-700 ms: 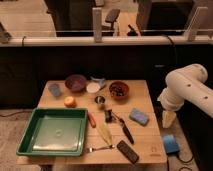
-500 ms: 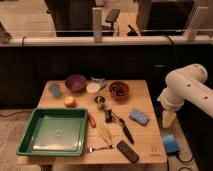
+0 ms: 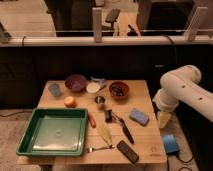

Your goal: Place sponge in tray

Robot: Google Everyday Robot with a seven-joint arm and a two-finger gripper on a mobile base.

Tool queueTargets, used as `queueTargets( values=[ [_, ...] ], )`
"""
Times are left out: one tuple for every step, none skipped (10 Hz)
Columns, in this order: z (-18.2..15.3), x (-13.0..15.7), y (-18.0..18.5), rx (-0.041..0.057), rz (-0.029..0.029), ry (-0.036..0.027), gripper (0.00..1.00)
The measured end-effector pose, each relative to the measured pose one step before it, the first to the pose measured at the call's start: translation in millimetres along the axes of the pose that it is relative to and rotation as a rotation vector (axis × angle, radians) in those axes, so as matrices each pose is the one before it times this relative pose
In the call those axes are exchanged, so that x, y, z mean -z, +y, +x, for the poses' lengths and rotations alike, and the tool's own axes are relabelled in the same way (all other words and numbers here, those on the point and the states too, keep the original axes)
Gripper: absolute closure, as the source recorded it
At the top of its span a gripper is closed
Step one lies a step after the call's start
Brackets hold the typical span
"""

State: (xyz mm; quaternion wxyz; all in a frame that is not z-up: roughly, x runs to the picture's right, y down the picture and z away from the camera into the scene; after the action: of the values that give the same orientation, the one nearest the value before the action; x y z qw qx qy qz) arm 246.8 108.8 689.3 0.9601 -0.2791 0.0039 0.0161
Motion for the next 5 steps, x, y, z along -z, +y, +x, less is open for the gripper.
queueTargets(
  values=[
    [-10.71, -1.12, 0.14, 0.00658, 0.00011, -0.00821, 0.2],
    [-5.02, -2.32, 1.95, 0.00622, -0.00121, -0.0028, 0.2],
    [-2.12, -1.83, 1.35, 0.00196, -0.00184, -0.00377, 0.2],
    [-4.07, -1.63, 0.86, 0.00017, -0.00031, -0.00341, 0.2],
    [-14.42, -3.04, 1.0, 0.00484, -0.00237, -0.01115, 0.2]
  ],
)
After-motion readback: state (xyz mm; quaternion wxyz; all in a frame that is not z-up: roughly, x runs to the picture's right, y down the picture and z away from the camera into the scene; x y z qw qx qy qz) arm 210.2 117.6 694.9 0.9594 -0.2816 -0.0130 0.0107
